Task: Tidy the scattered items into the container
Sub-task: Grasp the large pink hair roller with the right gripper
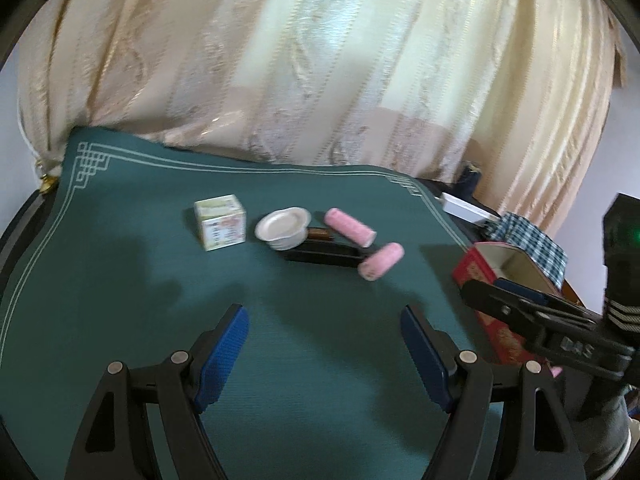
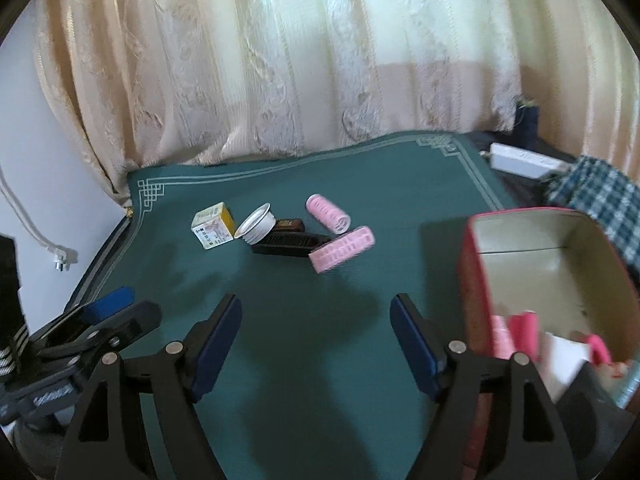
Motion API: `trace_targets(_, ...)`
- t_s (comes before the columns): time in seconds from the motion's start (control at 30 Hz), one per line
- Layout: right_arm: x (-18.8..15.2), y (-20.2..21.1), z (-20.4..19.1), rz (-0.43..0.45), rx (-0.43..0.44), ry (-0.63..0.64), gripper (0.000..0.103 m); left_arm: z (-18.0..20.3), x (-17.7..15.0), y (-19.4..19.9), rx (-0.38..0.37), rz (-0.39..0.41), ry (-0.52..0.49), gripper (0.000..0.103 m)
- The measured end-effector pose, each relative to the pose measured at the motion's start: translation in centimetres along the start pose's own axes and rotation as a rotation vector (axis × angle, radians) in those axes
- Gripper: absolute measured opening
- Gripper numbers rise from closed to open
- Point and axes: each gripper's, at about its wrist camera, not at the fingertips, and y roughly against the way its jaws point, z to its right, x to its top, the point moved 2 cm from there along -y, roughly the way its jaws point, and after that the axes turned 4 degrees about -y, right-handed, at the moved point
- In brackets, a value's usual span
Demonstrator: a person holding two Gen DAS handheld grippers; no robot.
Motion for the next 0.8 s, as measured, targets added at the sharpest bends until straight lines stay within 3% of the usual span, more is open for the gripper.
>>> trace_targets(0.33,1.6,-7.3,-0.2,-0.088,-0.043,-0.084,0.08,-4.2,0.2,-0.7,0.049,-0.015,0.026,0.08)
trace_targets(0.8,4.2,-13.9,2.2,-0.12,-0.183,-0.139,0.08,-7.5,-0.8,-3.0,0.052,-0.061,0.105,0.08)
